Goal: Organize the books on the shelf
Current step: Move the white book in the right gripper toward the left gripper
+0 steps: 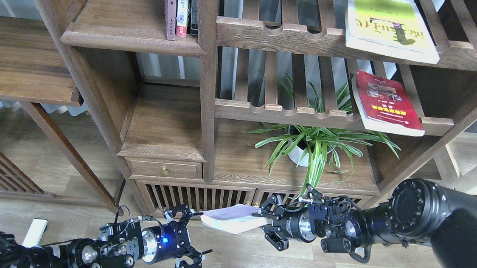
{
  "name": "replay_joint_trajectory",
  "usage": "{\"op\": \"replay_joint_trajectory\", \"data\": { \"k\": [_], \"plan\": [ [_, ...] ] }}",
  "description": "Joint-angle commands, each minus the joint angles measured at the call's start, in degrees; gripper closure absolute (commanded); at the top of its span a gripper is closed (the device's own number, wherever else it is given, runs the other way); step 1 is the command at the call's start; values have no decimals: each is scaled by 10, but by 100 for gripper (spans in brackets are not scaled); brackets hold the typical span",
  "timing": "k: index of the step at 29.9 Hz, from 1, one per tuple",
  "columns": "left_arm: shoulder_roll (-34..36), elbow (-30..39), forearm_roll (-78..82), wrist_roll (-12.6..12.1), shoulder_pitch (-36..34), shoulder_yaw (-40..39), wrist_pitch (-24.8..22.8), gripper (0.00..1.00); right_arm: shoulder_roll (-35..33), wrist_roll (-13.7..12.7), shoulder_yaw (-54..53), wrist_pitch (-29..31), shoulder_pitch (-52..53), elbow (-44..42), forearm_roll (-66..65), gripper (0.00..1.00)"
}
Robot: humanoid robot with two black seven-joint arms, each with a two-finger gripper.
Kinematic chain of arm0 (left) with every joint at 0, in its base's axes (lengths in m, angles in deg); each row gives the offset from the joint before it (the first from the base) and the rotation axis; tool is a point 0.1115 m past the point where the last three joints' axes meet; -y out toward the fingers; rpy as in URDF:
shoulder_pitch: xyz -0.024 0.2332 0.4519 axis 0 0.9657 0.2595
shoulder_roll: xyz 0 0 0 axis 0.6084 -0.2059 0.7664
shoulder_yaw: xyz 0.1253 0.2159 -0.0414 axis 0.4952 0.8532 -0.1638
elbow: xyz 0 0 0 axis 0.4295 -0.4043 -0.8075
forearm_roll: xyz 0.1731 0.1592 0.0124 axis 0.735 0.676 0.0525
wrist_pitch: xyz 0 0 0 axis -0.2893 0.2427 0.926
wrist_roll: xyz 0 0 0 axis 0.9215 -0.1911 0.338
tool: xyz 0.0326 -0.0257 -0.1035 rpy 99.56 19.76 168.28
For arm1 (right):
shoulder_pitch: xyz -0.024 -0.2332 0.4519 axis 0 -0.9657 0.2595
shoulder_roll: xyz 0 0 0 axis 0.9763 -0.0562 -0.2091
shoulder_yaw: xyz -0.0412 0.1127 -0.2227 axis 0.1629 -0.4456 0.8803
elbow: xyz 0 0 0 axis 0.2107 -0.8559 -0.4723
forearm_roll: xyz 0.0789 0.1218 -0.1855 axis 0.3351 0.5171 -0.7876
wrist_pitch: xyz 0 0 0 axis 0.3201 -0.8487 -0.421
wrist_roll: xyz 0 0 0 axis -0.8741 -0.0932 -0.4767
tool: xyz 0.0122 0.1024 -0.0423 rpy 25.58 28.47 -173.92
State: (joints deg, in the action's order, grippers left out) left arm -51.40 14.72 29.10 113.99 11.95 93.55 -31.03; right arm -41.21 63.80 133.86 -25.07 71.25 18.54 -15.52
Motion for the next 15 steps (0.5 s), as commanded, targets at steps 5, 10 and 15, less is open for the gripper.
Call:
{"op": "replay_joint_trajectory", "data": {
  "k": [5,10,15],
  "plan": [
    [0,0,0,0,-15,0,3,0,0,0,-7,4,19,17,0,99],
    [0,-1,0,1,-23,0,16,1,0,0,-8,7,20,20,-3,99],
    [0,-9,2,15,-26,0,19,7,0,0,-9,7,23,28,-5,99]
  ]
}}
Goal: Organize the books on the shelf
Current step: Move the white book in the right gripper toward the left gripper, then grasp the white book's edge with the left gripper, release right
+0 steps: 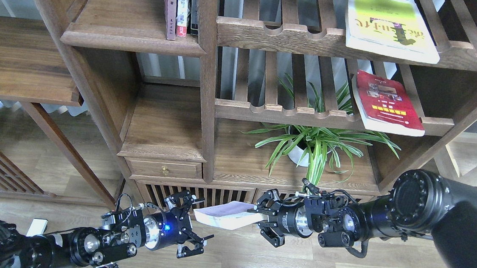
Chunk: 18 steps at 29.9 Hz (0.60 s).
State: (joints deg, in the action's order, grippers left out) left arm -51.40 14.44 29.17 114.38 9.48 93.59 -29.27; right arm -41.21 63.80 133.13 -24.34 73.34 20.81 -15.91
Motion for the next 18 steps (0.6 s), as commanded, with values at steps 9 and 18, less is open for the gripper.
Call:
{"op": "replay_joint_trajectory", "data": {
  "k": [9,18],
  "plan": [
    [0,-36,5,20,-1,3,10,16,0,0,-29,0,41,37,-2,99],
    [0,-39,4,19,-1,-2,11,16,0,0,-40,0,66,61,-1,99]
  ]
}}
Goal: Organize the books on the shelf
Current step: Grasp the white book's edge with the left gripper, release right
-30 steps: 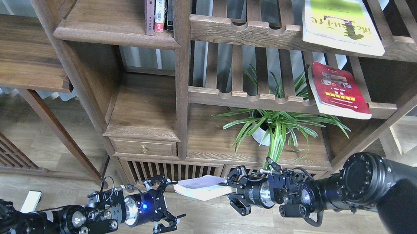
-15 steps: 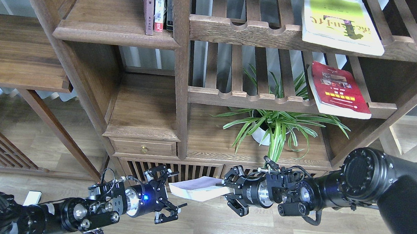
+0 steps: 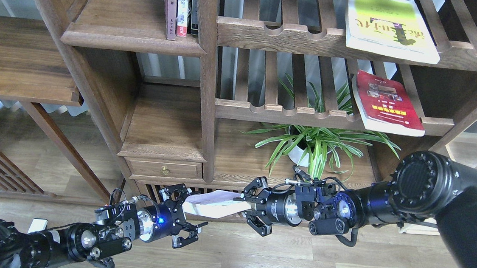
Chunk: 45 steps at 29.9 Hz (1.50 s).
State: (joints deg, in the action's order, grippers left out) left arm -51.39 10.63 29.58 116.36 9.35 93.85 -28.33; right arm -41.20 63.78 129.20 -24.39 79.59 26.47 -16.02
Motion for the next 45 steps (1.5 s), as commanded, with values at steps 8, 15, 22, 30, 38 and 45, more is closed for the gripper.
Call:
{"op": "replay_joint_trajectory", "data": {
  "k": [8,15,22,30,38,45],
  "plan": [
    [0,0,1,9,0,-1,12,40,0,0,0,0,3,4,0,99],
    [0,-5,-5,9,0,0,9,75,0,0,0,0,3,4,0,99],
    [0,-9,-6,9,3,1,13,100,0,0,0,0,4,4,1,99],
    [0,-8,-10,9,4,-12,14,100,0,0,0,1,4,4,2,96],
    [0,1,-19,9,15,-11,8,100,0,0,1,-2,2,-4,54,54],
    [0,10,-19,9,26,-12,8,100,0,0,5,-5,-30,-12,56,43]
  ]
}}
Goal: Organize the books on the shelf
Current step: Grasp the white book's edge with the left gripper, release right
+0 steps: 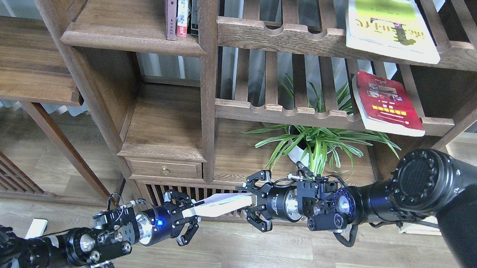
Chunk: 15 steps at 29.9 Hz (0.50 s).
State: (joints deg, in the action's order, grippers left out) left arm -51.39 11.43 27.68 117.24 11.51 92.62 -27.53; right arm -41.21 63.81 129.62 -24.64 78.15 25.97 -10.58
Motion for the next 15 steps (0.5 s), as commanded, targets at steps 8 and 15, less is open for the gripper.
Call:
{"op": "replay_joint_trajectory", "data": {
  "k": [8,15],
  "plan": [
    [0,41,-24,0,15,-10,0,100,-80,0,-8,-16,-78,-22,-6,24],
    [48,136,-52,0,40,-51,6,100,-183,0,-59,-19,-181,-82,-9,1]
  ]
}}
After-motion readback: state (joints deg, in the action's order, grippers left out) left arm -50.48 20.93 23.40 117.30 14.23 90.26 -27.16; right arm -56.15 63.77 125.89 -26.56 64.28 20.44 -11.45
